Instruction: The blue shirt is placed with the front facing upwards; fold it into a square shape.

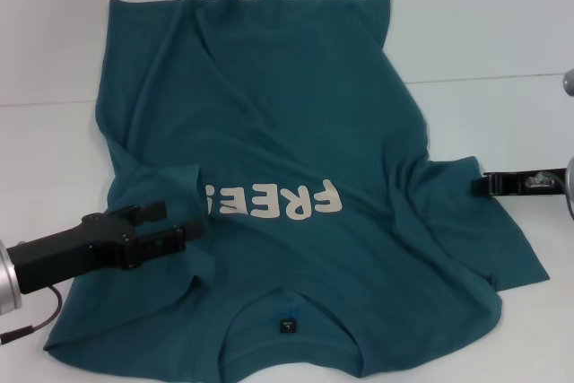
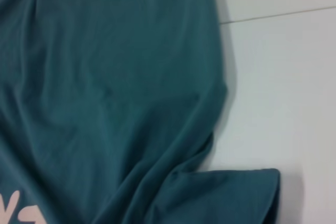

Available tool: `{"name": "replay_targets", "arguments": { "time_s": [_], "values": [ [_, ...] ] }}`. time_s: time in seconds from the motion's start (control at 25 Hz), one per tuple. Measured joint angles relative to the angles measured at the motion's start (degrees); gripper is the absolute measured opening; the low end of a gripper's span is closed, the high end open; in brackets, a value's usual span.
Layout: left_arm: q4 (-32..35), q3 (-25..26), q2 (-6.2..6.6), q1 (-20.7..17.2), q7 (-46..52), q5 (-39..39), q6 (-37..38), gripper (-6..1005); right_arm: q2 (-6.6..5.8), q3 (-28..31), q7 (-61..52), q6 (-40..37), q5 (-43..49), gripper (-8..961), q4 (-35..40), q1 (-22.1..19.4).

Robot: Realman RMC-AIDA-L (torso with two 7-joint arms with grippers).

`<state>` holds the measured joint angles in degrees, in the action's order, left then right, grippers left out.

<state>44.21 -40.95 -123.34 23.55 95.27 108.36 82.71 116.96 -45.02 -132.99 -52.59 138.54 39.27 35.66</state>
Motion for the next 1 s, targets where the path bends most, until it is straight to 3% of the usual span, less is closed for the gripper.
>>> {"name": "replay_targets", "arguments": {
  "time_s": [0.52,1.0],
  "values": [
    [-0.78,0.16,-0.22,0.02,-0.01,-0.40,0.08,888,-0.48,4.16,0.59,0.03,-0.12,21,2.39,-2.97],
    [-1.01,0.17,-0.32,0.00,-0.01,-0.44,0.45,888,-1.79,6.34,0.63,-0.28,-0.11,24,3.61,-3.80]
  ]
}}
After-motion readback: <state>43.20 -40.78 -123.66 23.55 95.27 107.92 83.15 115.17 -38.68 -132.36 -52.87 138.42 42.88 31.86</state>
